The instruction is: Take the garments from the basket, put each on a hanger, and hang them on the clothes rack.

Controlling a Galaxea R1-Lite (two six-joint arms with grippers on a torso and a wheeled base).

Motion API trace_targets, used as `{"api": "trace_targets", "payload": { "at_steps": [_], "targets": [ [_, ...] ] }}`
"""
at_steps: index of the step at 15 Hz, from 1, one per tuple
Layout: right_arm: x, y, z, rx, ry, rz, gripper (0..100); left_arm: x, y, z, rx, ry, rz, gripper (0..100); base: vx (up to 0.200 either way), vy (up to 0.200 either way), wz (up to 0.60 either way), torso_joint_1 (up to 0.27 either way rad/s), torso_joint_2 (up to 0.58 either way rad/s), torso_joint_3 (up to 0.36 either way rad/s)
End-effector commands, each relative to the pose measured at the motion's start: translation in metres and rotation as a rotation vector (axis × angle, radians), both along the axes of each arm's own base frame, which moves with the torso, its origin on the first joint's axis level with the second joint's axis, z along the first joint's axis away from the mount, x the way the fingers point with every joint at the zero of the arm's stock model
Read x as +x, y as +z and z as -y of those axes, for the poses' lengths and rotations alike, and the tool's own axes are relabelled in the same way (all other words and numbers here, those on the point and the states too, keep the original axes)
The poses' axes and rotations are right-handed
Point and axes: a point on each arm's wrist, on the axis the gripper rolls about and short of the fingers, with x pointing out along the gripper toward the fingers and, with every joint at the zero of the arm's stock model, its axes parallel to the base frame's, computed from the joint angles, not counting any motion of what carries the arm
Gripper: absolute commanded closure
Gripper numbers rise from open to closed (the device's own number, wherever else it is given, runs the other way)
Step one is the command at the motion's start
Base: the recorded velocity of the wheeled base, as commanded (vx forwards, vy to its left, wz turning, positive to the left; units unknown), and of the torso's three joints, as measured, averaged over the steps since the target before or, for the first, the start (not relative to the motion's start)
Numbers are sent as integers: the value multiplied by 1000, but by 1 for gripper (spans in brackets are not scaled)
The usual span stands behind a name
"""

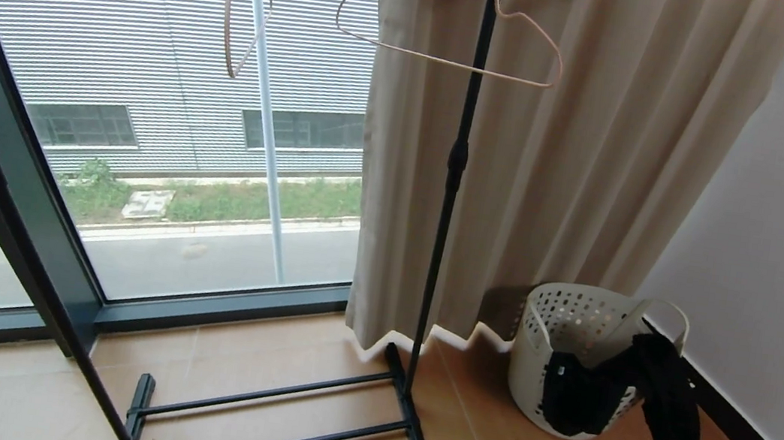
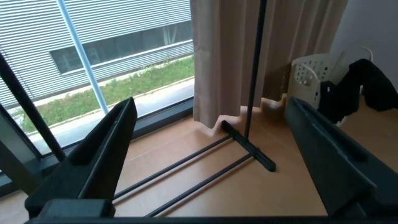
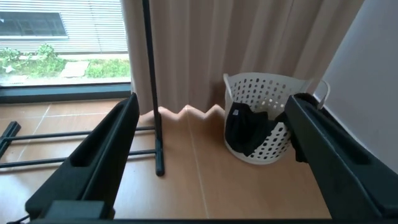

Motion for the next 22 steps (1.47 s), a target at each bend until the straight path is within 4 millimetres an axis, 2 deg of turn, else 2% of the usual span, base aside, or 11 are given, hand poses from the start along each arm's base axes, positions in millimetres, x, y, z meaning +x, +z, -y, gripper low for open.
{"api": "trace_targets", "payload": {
  "at_steps": [1,3,20,22],
  "targets": [
    [0,0,0,-1,2,0,0,0,0,0,0,0,0,0,200,-200,0,7,2,2],
    [0,0,0,-1,2,0,0,0,0,0,0,0,0,0,200,-200,0,5,0,2],
    [0,0,0,4,0,-1,0,0,0,0,0,0,0,0,0,-200,0,3,2,2],
    [0,0,0,5,0,-1,0,0,0,0,-2,2,-1,0,0,0,0,0,0,0]
  ]
}}
